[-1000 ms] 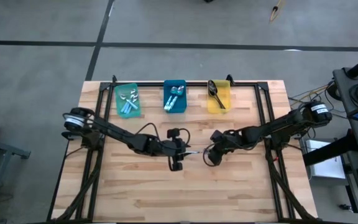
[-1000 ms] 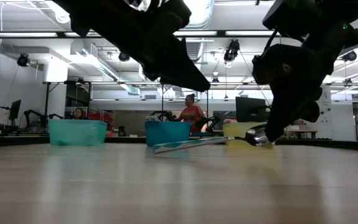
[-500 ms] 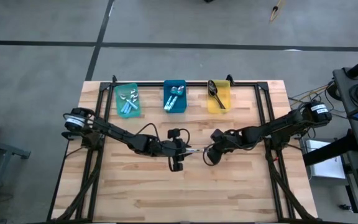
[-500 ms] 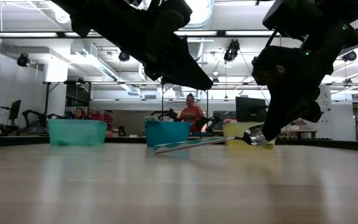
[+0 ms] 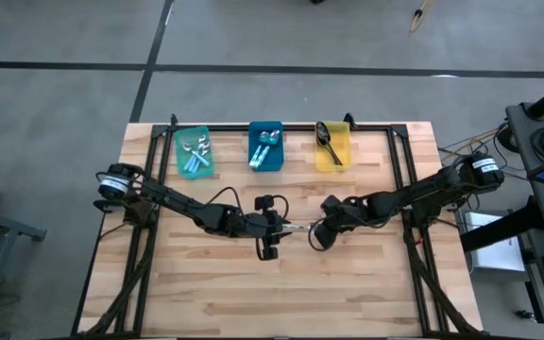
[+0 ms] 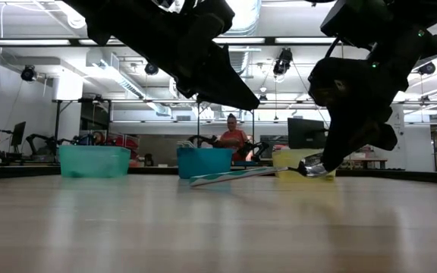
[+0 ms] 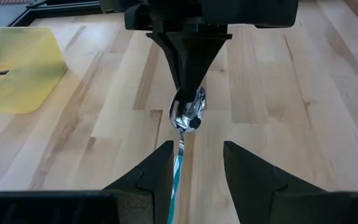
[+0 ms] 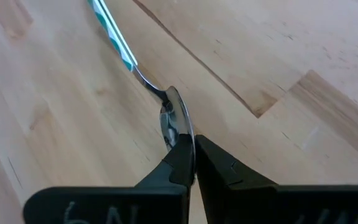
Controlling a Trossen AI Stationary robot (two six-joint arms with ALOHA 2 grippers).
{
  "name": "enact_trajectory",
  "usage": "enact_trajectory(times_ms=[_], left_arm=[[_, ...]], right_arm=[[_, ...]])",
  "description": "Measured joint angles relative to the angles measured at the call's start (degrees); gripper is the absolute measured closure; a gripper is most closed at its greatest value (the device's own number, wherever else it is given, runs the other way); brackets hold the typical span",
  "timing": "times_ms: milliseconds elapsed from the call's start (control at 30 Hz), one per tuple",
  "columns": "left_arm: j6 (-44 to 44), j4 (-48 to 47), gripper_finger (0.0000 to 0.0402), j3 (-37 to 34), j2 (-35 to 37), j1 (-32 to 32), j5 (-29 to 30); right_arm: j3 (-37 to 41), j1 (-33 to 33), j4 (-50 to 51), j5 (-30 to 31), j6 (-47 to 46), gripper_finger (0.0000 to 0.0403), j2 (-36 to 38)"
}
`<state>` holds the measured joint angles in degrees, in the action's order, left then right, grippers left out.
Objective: Sort silverware by color (type)
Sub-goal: Put the white-blue spoon into the blue bin
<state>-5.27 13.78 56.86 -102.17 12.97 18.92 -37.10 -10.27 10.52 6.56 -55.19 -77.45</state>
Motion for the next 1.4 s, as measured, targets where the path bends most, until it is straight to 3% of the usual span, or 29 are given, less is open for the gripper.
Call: enact_trajectory(times_ms=[233,467,767,967,1100,1267,1400], left_arm=[[0.3,0.0,0.0281,0.0,0.0,0.0,0.0],[0.3,0.2,0.0281,0.0,0.1,0.2,0.0],[-0.7,-2.8,0.0281,0.0,1.7,2.8,0.0],[-8.3,-10.0,0.0281,0.0,4.2,4.9,0.0],[-12.6,-10.8,0.0281,0.0,4.3,5.1,0.0],[-11.8,-9.4,0.0281,0.2,4.1,5.0,0.0],[-10.2,-9.1,0.0281,1.2,4.1,5.0,0.1]], right_arm=[[0.0,0.5,0.0,0.0,-3.5,0.0387,0.0],[0.0,0.4,-0.1,-0.5,-4.9,0.034,0.0],[0.0,0.6,-0.1,1.3,4.5,0.0292,4.8],[0.0,0.4,-0.1,8.6,17.9,0.0294,10.4],[0.0,0.4,-0.1,10.0,22.3,0.0304,13.4],[0.7,-2.0,-0.2,10.7,25.1,0.0318,16.6],[1.0,-5.6,-0.3,15.8,26.9,0.0328,18.2]])
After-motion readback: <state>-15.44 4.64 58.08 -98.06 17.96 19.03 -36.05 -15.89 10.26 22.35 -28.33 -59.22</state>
